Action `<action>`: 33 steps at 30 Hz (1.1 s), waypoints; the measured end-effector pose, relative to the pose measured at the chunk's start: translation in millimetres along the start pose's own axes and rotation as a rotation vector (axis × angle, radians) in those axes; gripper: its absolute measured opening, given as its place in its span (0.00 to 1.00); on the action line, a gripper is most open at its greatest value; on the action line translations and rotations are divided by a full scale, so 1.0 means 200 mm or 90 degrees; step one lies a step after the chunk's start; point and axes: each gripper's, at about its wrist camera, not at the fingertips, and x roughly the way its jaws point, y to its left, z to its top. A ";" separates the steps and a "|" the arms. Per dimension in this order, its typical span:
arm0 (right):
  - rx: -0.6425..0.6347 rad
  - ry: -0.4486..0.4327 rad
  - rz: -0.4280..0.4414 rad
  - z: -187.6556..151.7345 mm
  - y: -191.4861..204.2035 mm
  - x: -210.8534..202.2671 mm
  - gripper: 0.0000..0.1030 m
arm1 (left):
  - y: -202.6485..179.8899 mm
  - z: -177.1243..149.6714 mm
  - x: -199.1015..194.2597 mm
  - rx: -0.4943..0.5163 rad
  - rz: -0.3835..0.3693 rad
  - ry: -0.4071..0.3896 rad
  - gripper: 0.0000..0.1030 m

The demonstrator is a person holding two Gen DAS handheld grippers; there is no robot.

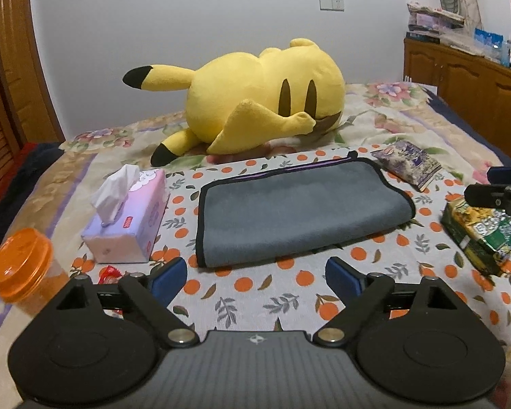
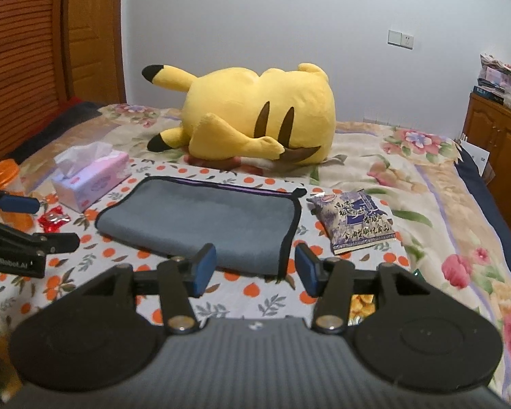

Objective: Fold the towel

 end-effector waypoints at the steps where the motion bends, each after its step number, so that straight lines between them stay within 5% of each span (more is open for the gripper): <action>1: 0.000 -0.001 0.001 0.00 0.01 -0.02 0.53 | 0.00 0.00 -0.02 0.000 0.000 -0.001 0.88; 21: 0.016 -0.036 0.008 -0.07 0.08 -0.35 0.90 | -0.07 -0.07 -0.40 -0.005 -0.015 -0.028 0.98; 23: 0.015 -0.041 0.008 -0.07 0.08 -0.37 1.00 | -0.07 -0.08 -0.43 -0.008 -0.016 -0.032 0.99; 33: 0.013 -0.046 -0.002 -0.10 0.12 -0.47 1.00 | -0.09 -0.13 -0.56 -0.011 -0.010 -0.036 1.00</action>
